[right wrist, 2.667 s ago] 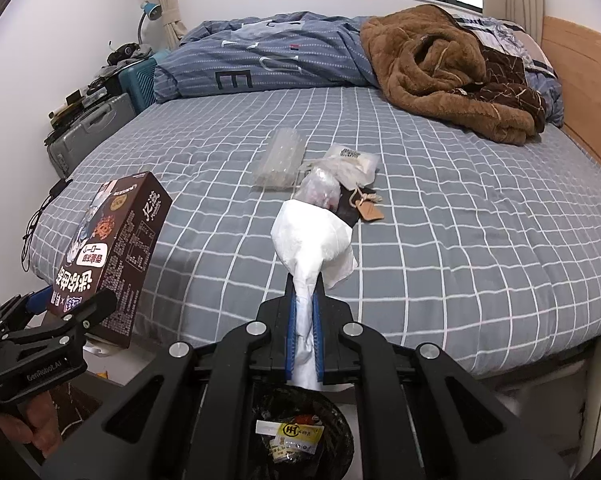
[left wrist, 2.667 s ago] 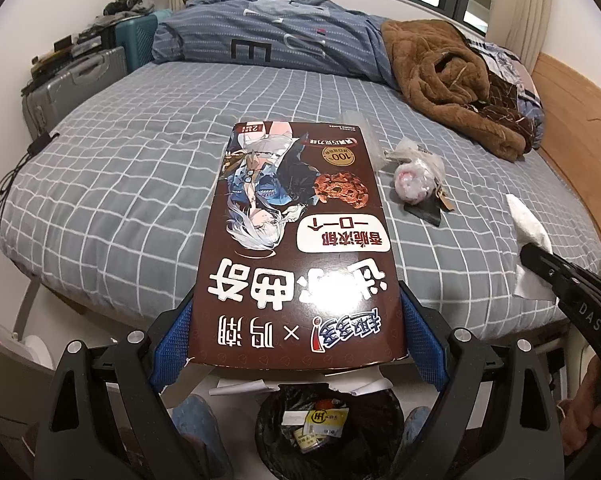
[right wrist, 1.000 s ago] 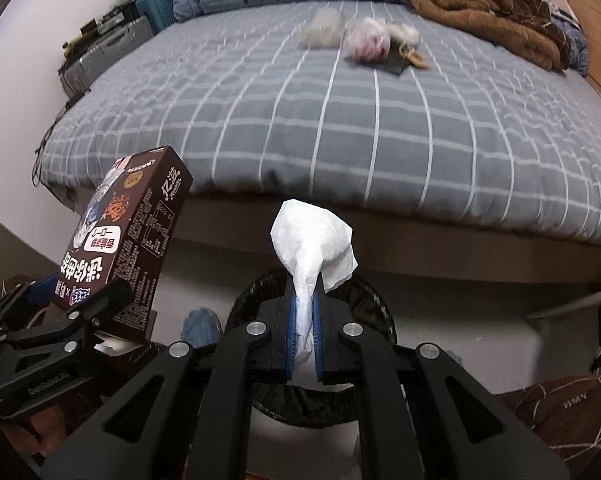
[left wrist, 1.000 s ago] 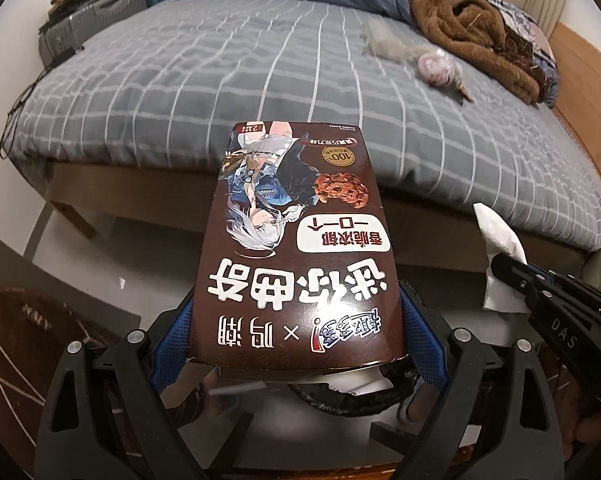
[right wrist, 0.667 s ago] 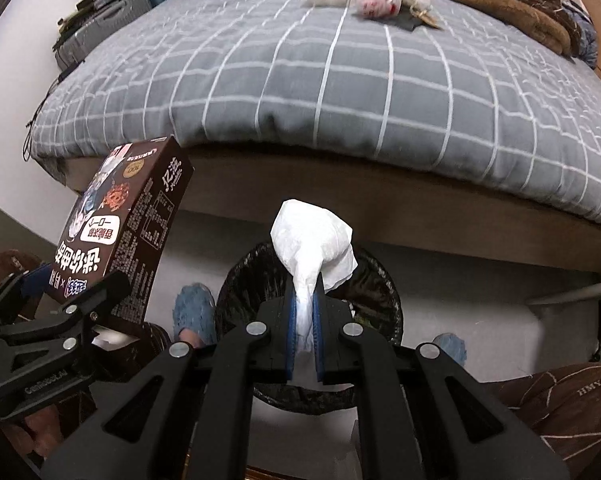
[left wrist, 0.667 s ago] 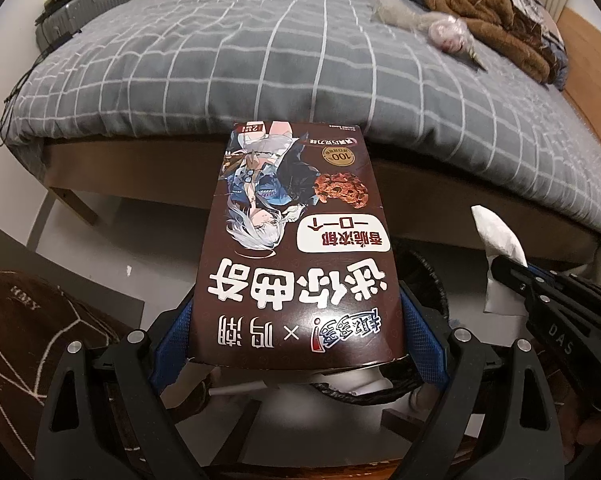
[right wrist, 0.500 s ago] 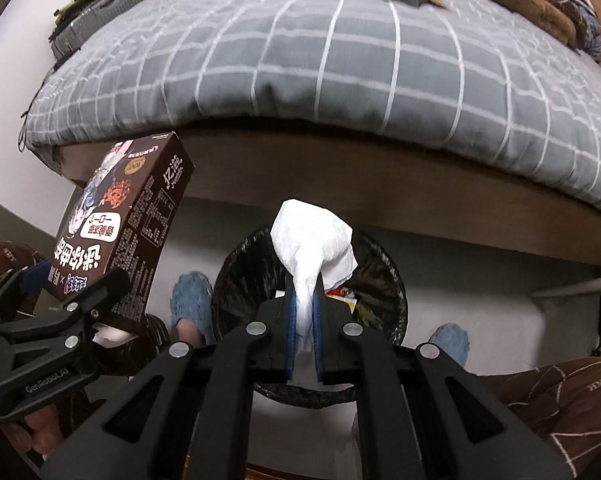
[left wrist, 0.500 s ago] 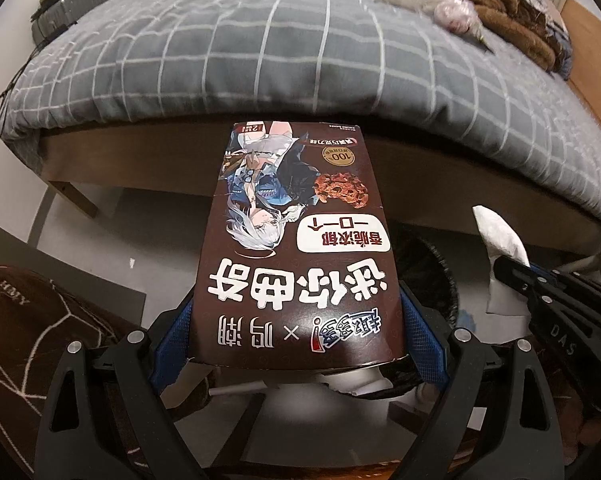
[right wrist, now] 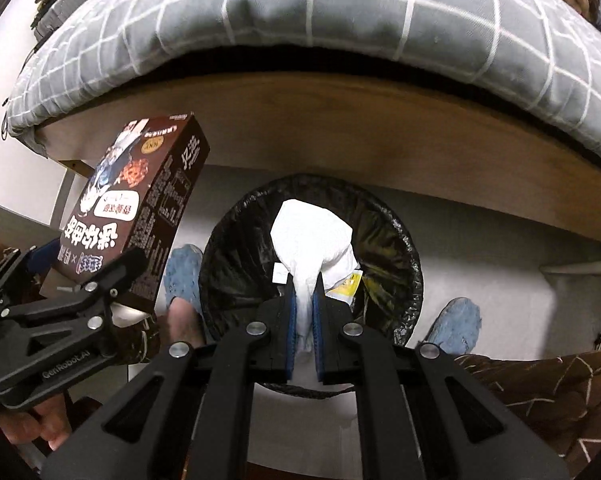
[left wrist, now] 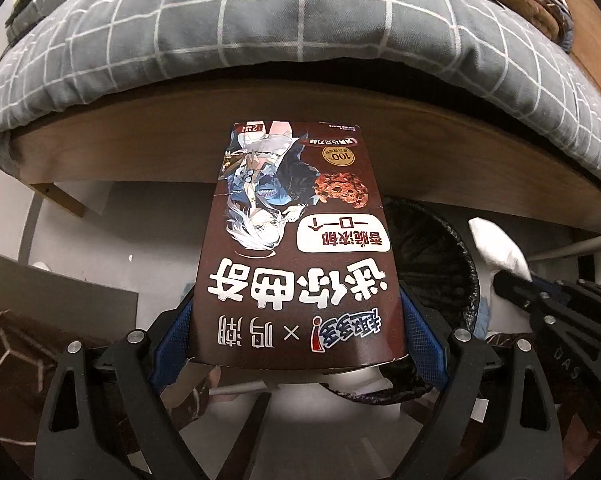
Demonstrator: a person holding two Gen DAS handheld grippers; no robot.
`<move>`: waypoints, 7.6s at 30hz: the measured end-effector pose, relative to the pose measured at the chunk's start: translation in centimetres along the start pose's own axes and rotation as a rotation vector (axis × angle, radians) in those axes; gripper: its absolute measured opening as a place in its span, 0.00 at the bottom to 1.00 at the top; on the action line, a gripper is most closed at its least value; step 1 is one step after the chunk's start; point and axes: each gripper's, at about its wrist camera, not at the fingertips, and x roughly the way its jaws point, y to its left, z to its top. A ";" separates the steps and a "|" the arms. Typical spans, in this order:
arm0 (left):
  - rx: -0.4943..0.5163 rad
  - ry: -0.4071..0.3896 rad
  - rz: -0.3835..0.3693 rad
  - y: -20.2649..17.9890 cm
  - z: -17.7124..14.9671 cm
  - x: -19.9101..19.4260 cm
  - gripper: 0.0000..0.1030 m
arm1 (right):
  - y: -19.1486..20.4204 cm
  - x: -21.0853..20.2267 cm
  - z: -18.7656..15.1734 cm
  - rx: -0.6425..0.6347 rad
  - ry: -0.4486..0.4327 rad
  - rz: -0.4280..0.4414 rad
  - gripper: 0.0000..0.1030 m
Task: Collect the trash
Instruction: 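Open the right tool to drop the tissue into the bin, then open the left tool to drop the brown snack box into the bin, then move both open tools back over the bed toward the plastic bags, then grasp the bubble wrap roll with the left tool while the right tool grasps the clear plastic bag, then carry the bubble wrap and clear plastic bag with both tools over the bin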
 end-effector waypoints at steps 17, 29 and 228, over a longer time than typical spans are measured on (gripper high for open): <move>-0.017 0.049 0.009 -1.0 -0.3 2.2 0.86 | 0.3 2.5 -0.2 -0.012 0.056 -0.002 0.43; 0.039 0.058 -0.037 -3.4 0.6 2.5 0.86 | -4.7 -3.1 -0.2 0.074 -0.093 -0.091 0.89; 0.035 -0.287 -0.069 -4.5 25.3 -10.0 0.24 | -7.7 -16.1 21.0 0.017 -0.513 -0.005 0.26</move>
